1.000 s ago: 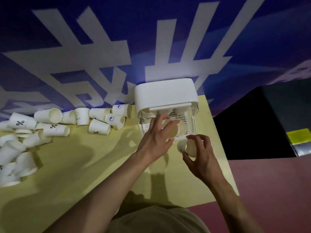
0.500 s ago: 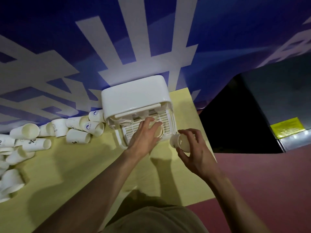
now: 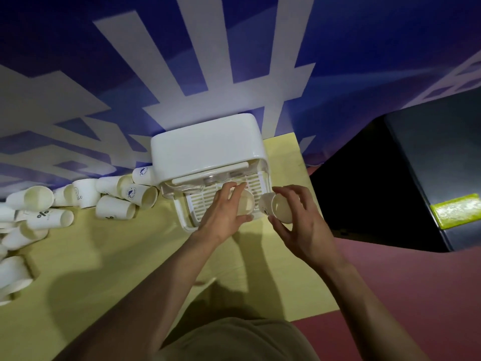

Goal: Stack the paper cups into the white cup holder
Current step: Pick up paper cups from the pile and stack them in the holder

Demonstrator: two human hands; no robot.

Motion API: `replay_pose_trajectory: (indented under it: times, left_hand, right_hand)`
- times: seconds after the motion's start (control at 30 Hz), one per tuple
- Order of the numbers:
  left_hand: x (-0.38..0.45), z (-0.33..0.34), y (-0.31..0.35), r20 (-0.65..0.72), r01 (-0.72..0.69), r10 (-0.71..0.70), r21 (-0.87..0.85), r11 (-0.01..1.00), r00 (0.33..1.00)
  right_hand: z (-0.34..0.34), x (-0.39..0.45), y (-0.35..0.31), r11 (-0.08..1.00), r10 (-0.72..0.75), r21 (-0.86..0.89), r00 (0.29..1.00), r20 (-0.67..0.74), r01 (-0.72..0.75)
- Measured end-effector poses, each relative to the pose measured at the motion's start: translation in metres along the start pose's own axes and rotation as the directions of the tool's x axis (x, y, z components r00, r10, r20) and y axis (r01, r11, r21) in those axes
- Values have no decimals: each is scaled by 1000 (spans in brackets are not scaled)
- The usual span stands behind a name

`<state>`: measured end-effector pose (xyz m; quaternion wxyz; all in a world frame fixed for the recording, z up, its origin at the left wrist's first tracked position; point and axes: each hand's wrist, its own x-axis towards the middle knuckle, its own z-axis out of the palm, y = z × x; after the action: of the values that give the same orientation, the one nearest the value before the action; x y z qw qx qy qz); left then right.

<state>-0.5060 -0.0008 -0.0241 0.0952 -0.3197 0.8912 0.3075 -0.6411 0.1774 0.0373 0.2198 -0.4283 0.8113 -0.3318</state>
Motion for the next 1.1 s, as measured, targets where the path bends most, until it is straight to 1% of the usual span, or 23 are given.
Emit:
replay_pose_trajectory:
  times: [0.1,0.17,0.3,0.4,0.53,0.67,0.77,0.87,0.97,1.1]
  left_hand:
    - [-16,-6,-10,-70,4,-6,-39,999,997]
    - [-33,-13,-19,-114,-3,-2,-44,999,993]
    - [-72,-26,-40,-174,-12,2,-57,998,985]
    - [-100,-29,-57,-187,50,-62,-64,997,980]
    - [-128,-27,-79,-218,89,-111,-108,990,970]
    - [-146,-23,-91,-230,118,-153,-160,980,961]
    - [-157,-23,-101,-232,115,-162,-206,972,959]
    - [-167,-30,-122,-264,120,-180,-228,966,948]
    - [-177,-44,-153,-286,162,-231,-244,956,930]
    - [-185,-71,-202,-319,257,-327,-242,936,890]
  right_hand:
    - [4,12,-15,996,-85,2,995,50,85]
    - [14,19,-23,989,-142,-29,985,102,146]
    - [39,32,-28,955,-209,-172,959,194,243]
    - [62,42,-19,931,-195,-265,955,222,251]
    - [92,51,-1,938,-109,-292,957,270,189]
    - [102,57,-4,947,-11,-309,973,232,85]
    - [101,53,-12,925,34,-377,973,228,56]
    - [95,36,-23,916,-8,-396,990,144,65]
    - [94,12,-43,920,-62,-384,996,59,80]
    - [115,-21,-83,928,-82,-357,994,76,104]
